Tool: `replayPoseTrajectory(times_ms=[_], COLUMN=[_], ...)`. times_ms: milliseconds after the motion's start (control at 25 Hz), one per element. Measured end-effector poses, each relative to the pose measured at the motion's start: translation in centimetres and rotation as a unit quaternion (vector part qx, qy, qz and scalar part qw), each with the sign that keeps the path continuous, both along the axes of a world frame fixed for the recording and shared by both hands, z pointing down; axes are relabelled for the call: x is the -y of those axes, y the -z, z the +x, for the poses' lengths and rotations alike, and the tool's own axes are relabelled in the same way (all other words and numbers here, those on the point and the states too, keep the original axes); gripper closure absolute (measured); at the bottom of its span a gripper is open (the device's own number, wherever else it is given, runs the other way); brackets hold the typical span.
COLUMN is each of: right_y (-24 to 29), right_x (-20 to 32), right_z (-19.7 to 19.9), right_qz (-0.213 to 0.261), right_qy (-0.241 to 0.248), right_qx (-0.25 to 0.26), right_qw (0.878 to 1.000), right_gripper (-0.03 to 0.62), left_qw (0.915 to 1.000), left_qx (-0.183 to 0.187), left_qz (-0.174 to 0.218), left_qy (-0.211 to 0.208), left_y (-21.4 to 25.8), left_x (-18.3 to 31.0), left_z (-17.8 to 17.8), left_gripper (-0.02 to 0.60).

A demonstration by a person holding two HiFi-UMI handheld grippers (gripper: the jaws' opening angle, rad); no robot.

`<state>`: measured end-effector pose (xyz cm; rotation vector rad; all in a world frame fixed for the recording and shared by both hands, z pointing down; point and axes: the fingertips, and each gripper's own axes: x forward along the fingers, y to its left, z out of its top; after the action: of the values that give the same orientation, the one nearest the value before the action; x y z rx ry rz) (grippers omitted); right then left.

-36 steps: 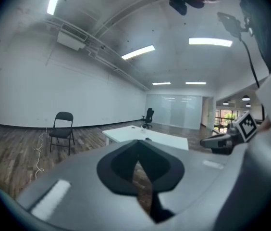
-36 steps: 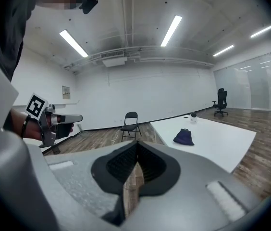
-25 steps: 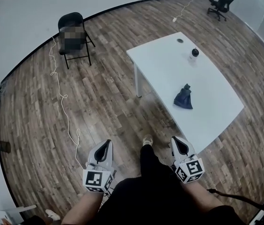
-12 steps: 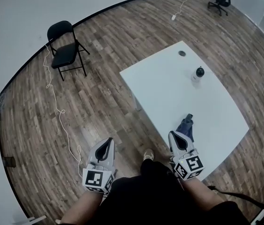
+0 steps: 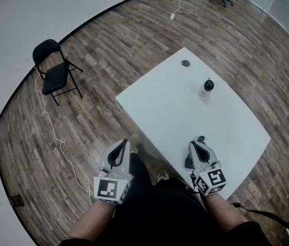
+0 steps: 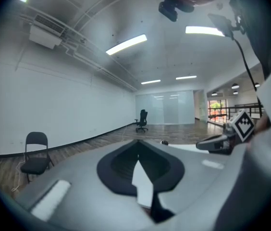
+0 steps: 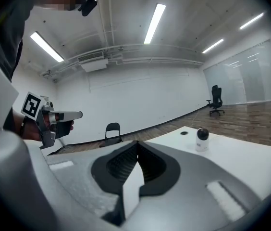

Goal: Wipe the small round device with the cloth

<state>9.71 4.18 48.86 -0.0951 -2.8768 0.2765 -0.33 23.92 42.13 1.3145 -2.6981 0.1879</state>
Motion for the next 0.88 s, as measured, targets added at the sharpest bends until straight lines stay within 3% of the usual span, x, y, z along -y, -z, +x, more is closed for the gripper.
replayPoseTrajectory(times_ms=[200, 400, 560, 720, 800, 880], right_y=[-0.2, 0.1, 0.0, -0.5, -0.3, -0.4], right_x=[4.0, 7.3, 8.8, 7.5, 6.0, 5.3], right_z=[0.4, 0.6, 2.3, 4.3, 4.3, 4.6], right_qz=[0.011, 0.016, 0.018, 0.024, 0.027, 0.027], right_qy=[-0.114, -0.231, -0.313, -0.396, -0.42, -0.44], right_qx=[-0.007, -0.011, -0.019, -0.043, -0.055, -0.065], right_qw=[0.993, 0.973, 0.949, 0.917, 0.905, 0.895], right_gripper=[0.592, 0.592, 0.592, 0.592, 0.592, 0.592], left_qw=[0.9958, 0.9785, 0.9538, 0.9207, 0.9084, 0.9], left_qx=[-0.003, -0.009, -0.011, -0.04, -0.062, -0.05], left_qz=[0.002, 0.001, -0.001, 0.003, 0.009, -0.006], left_qy=[-0.091, -0.206, -0.3, -0.388, -0.413, -0.433], left_y=[-0.5, -0.5, -0.4, -0.7, -0.2, -0.6], left_x=[5.0, 11.1, 16.2, 19.2, 19.5, 19.9], left_z=[-4.6, -7.8, -7.9, -7.2, -7.6, -8.5], left_gripper=[0.574, 0.574, 0.574, 0.574, 0.574, 0.574])
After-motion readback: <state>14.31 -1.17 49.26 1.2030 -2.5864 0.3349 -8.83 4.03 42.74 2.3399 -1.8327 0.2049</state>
